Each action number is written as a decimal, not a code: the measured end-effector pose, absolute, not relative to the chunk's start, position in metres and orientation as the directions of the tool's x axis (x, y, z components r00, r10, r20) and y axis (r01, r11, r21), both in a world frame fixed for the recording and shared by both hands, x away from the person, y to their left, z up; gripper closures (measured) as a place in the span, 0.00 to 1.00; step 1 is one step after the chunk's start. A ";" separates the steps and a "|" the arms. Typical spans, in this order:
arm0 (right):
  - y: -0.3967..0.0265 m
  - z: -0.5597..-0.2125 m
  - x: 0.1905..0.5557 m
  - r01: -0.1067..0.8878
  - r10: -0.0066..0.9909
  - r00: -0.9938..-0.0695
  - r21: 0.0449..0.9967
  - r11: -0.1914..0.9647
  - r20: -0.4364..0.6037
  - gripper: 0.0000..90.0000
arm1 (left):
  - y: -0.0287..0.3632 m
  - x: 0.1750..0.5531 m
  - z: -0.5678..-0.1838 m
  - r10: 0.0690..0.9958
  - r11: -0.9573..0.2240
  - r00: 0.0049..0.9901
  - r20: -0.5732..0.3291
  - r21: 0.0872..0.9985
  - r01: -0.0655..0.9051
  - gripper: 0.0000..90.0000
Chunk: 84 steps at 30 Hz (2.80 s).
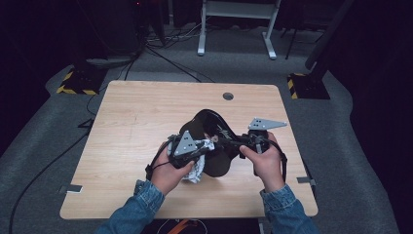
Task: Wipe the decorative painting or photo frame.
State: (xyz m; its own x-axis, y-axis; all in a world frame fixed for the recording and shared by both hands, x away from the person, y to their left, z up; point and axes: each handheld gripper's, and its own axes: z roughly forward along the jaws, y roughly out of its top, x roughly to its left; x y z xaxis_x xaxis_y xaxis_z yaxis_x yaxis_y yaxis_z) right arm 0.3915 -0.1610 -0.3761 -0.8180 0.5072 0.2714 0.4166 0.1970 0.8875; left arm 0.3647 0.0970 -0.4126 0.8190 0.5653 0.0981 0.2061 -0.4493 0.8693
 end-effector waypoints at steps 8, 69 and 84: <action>-0.164 -0.376 0.393 0.427 0.508 -0.813 0.885 0.188 0.285 0.89 | 0.115 0.375 -0.414 0.617 -0.432 0.781 0.094 0.870 0.237 0.90; -0.166 -0.377 0.396 0.443 0.498 -0.808 0.881 0.163 0.315 0.89 | 0.143 0.385 -0.432 0.682 -0.435 0.724 0.099 0.851 0.294 0.90; -0.163 -0.376 0.394 0.436 0.507 -0.808 0.884 0.169 0.301 0.89 | 0.140 0.382 -0.441 0.689 -0.416 0.723 0.055 0.847 0.332 0.90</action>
